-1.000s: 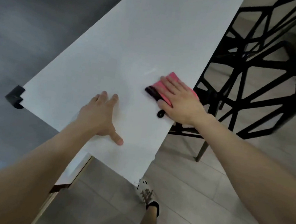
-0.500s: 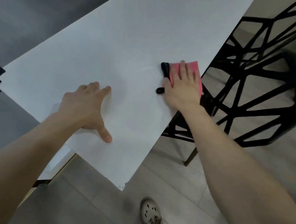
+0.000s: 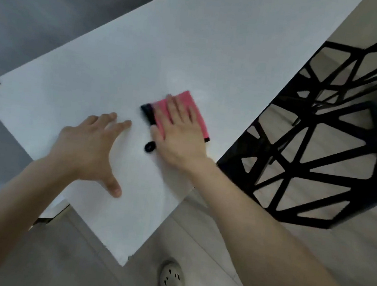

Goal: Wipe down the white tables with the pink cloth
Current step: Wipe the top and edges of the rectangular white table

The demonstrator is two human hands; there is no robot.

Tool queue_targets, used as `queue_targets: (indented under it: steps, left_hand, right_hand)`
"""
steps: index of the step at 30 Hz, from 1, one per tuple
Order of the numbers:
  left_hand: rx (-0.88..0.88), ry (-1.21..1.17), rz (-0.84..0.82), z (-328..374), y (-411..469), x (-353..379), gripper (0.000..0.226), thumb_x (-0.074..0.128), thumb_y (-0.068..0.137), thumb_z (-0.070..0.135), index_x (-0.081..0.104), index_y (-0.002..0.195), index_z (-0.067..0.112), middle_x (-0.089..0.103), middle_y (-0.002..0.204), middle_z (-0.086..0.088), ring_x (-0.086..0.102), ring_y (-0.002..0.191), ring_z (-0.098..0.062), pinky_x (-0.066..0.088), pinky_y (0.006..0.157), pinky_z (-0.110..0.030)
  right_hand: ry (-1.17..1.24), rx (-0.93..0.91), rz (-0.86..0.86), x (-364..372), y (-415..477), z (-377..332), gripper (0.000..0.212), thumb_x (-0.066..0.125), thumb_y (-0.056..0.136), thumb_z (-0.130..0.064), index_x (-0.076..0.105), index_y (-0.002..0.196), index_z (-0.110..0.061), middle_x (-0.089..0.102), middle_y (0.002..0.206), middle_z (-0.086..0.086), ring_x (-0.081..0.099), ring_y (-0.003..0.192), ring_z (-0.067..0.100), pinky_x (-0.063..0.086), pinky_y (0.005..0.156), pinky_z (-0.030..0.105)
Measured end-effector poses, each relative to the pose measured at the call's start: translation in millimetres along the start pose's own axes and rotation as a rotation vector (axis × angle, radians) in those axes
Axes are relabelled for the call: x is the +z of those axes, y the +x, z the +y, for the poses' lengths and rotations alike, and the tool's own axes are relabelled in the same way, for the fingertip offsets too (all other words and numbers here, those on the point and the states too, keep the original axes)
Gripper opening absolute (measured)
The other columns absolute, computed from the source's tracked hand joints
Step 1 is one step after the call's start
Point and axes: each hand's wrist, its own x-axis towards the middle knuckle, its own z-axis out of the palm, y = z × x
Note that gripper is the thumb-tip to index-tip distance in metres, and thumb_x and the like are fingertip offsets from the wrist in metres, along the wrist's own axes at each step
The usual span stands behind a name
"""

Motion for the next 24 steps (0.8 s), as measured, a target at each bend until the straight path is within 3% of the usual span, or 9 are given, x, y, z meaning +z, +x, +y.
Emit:
queue_targets:
  steps: [2,4,7,9,15,16,18,21,24]
  left_hand:
    - [-0.012,-0.004,-0.025,3,-2,-2,0.178,0.085,0.022,0.096,-0.001,0.170,0.044,-0.003,0.181,0.011,0.013,0.167,-0.019,0.050,0.112,-0.056]
    - [-0.013,-0.042,-0.034,3,-1,-4,0.174,0.086,0.027,0.095,-0.004,0.169,0.049,-0.004,0.181,0.014,0.011,0.167,-0.018,0.047,0.115,-0.056]
    - [-0.032,-0.089,-0.001,1,6,-13,0.155,0.083,0.037,0.097,0.012,0.167,0.053,0.015,0.176,0.017,0.024,0.162,-0.017,0.048,0.112,-0.056]
    - [-0.050,-0.092,0.029,6,10,-19,0.142,0.085,0.042,0.094,0.024,0.163,0.052,0.028,0.167,0.018,0.034,0.154,-0.016,0.051,0.106,-0.054]
    - [-0.049,-0.078,0.056,11,7,-19,0.137,0.086,0.049,0.090,0.024,0.164,0.047,0.029,0.162,0.019,0.037,0.149,-0.016,0.055,0.099,-0.048]
    - [-0.048,-0.074,0.049,10,7,-20,0.137,0.086,0.049,0.090,0.024,0.164,0.046,0.029,0.162,0.019,0.037,0.150,-0.015,0.054,0.098,-0.047]
    - [-0.050,-0.074,0.035,11,9,-18,0.137,0.087,0.049,0.088,0.024,0.164,0.045,0.030,0.162,0.018,0.038,0.149,-0.016,0.053,0.098,-0.045]
    - [-0.067,-0.113,-0.004,10,17,-22,0.131,0.084,0.044,0.090,0.031,0.156,0.048,0.037,0.152,0.018,0.042,0.142,-0.016,0.053,0.093,-0.042]
    - [-0.085,-0.175,-0.036,4,36,-44,0.112,0.079,0.046,0.094,0.046,0.143,0.048,0.047,0.132,0.016,0.053,0.123,-0.016,0.054,0.093,-0.042]
  right_hand:
    - [-0.030,-0.320,-0.082,6,-21,-12,0.072,0.026,0.110,-0.057,0.024,0.173,-0.022,0.016,0.181,0.004,0.007,0.169,0.020,0.002,0.136,0.045]
    - [-0.083,-0.341,-0.088,-15,-1,46,0.069,0.027,0.111,-0.059,0.017,0.174,-0.031,0.011,0.182,0.001,0.000,0.169,0.019,-0.002,0.137,0.042]
    - [-0.116,0.236,-0.064,-56,38,149,0.071,0.025,0.113,-0.057,0.010,0.175,-0.026,0.003,0.183,0.009,-0.004,0.169,0.028,-0.004,0.136,0.046]
    - [-0.097,0.399,-0.003,-56,41,146,0.071,0.025,0.114,-0.054,0.014,0.174,-0.020,0.006,0.182,0.014,0.001,0.169,0.032,-0.003,0.136,0.050]
    - [0.023,-0.615,-0.008,2,-28,50,0.057,0.040,0.113,-0.053,0.044,0.165,-0.030,0.036,0.175,0.005,0.021,0.167,0.027,0.015,0.135,0.051]
    - [0.015,-0.611,0.031,-9,-7,78,0.054,0.041,0.113,-0.050,0.048,0.163,-0.029,0.043,0.170,0.005,0.028,0.163,0.029,0.020,0.134,0.050]
    - [-0.045,-0.224,0.019,-44,41,140,0.056,0.037,0.114,-0.044,0.040,0.167,-0.027,0.042,0.170,0.007,0.028,0.162,0.033,0.020,0.134,0.048]
    - [-0.075,0.361,-0.080,-70,83,186,0.066,0.022,0.115,-0.049,0.008,0.175,-0.025,-0.001,0.183,0.009,-0.005,0.169,0.030,-0.006,0.136,0.047]
    - [-0.153,0.024,0.012,-34,49,115,0.064,0.028,0.113,-0.043,0.021,0.173,-0.021,0.018,0.180,0.013,0.009,0.168,0.034,0.001,0.135,0.052]
